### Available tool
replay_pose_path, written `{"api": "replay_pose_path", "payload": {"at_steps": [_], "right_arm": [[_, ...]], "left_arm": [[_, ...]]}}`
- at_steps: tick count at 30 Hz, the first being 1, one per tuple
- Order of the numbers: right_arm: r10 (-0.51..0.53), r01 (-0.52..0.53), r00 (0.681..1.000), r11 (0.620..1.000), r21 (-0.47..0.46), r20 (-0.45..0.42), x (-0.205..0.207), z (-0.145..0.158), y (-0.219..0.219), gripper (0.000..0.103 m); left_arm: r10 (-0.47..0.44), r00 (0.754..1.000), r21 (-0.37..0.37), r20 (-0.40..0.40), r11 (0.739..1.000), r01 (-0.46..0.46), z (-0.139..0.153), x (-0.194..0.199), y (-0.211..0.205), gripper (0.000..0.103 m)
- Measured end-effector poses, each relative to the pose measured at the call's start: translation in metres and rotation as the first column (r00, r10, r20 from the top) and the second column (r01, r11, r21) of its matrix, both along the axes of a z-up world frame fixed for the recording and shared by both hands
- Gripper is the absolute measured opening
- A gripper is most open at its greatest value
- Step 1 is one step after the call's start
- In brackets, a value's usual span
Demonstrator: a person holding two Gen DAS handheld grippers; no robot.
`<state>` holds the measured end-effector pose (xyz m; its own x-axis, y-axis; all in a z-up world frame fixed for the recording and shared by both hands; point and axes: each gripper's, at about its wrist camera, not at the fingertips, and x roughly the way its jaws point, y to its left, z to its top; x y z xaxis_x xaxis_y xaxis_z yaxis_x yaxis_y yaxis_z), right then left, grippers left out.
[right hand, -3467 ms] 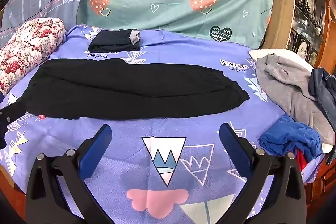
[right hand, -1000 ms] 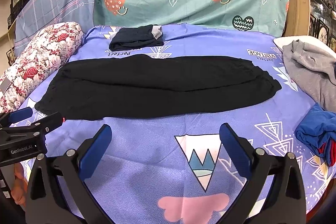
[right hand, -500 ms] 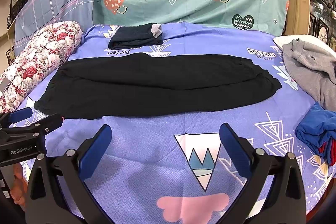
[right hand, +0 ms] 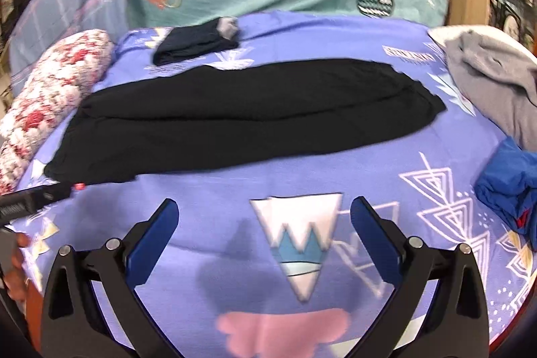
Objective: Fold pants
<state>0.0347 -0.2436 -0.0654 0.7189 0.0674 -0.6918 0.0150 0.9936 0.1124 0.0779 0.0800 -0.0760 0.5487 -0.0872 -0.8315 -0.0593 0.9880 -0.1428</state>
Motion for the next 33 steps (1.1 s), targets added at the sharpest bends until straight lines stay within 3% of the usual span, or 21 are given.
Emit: {"api": "replay_pose_path", "payload": {"at_steps": [3,5,10,14,15,18,22,24,27,33], "right_arm": [[-0.047,0.047,0.998,0.999,0.019,-0.031,0.007,-0.007,-0.017,0.102],[-0.069,0.071,0.996,0.997,0.042,-0.05,0.013,-0.01,-0.027,0.102],[-0.093,0.106,0.99,0.987,0.121,-0.11,0.03,-0.013,-0.041,0.102],[-0.116,0.133,0.985,0.982,0.132,-0.13,0.041,-0.01,-0.046,0.102],[-0.121,0.138,0.984,0.982,0.127,-0.13,0.044,-0.009,-0.047,0.102],[-0.134,0.151,0.982,0.98,0.127,-0.134,0.05,-0.007,-0.052,0.102],[-0.158,0.175,0.978,0.977,0.122,-0.136,0.056,-0.003,-0.06,0.102],[-0.177,0.191,0.975,0.977,0.096,-0.133,0.059,-0.001,-0.067,0.102],[-0.242,0.253,0.959,0.965,0.063,-0.15,0.065,-0.002,-0.089,0.102],[-0.387,0.411,0.895,0.909,0.074,-0.22,0.097,-0.018,-0.164,0.102]], "left_arm": [[0.08,0.995,-0.102,-0.052,0.991,-0.085,-0.008,0.014,0.046,0.101],[0.152,0.985,-0.174,-0.078,0.971,-0.164,-0.01,0.022,0.077,0.1],[0.268,0.956,-0.231,-0.117,0.929,-0.288,-0.018,0.047,0.129,0.096],[0.284,0.94,-0.296,-0.188,0.897,-0.33,-0.031,0.066,0.15,0.077],[0.287,0.94,-0.299,-0.185,0.895,-0.332,-0.032,0.07,0.152,0.076],[0.288,0.938,-0.304,-0.192,0.892,-0.336,-0.034,0.084,0.158,0.06],[0.325,0.92,-0.345,-0.221,0.856,-0.385,-0.042,0.101,0.176,0.014],[0.33,0.915,-0.378,-0.231,0.837,-0.397,-0.044,0.107,0.179,0.011],[0.334,0.921,-0.335,-0.198,0.86,-0.384,-0.042,0.104,0.17,0.011],[0.343,0.926,-0.31,-0.157,0.873,-0.376,-0.035,0.096,0.167,0.011]]}}
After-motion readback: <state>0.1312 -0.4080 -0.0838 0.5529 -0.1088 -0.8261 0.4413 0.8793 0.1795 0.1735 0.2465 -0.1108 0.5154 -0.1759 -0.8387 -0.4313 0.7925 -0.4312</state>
